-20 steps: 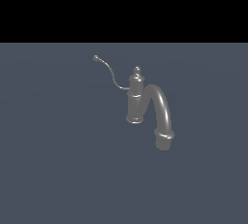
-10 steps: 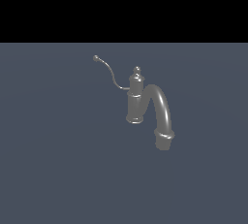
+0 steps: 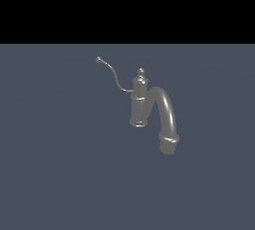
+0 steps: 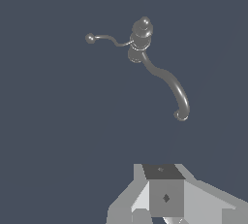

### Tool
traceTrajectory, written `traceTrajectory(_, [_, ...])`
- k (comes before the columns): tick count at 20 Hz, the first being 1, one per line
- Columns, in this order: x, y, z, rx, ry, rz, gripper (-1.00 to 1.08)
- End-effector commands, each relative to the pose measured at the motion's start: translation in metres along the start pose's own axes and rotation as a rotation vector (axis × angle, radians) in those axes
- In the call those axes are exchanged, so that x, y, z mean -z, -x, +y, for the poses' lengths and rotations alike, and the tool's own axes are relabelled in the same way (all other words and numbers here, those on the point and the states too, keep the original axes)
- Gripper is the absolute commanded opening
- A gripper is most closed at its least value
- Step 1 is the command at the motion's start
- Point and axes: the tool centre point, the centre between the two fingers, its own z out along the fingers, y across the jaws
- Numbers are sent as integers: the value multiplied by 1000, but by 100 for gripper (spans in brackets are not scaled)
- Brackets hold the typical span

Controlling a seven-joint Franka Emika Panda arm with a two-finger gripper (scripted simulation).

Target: Turn on the faucet by rotating a designated handle.

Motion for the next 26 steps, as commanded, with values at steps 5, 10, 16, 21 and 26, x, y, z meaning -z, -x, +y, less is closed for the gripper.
traceTrajectory(5, [-25,-19,-27,-146,-1,-2,-100])
traceTrajectory(10, [-44,-36,-45,-257,-1,-4,-100])
traceTrajectory(16, [-66,-59,-64,-390,-1,-5,-100])
traceTrajectory(21, [-85,-80,-78,-499,-1,-7,-100])
traceTrajectory(26, [-103,-102,-88,-607,0,-8,-100])
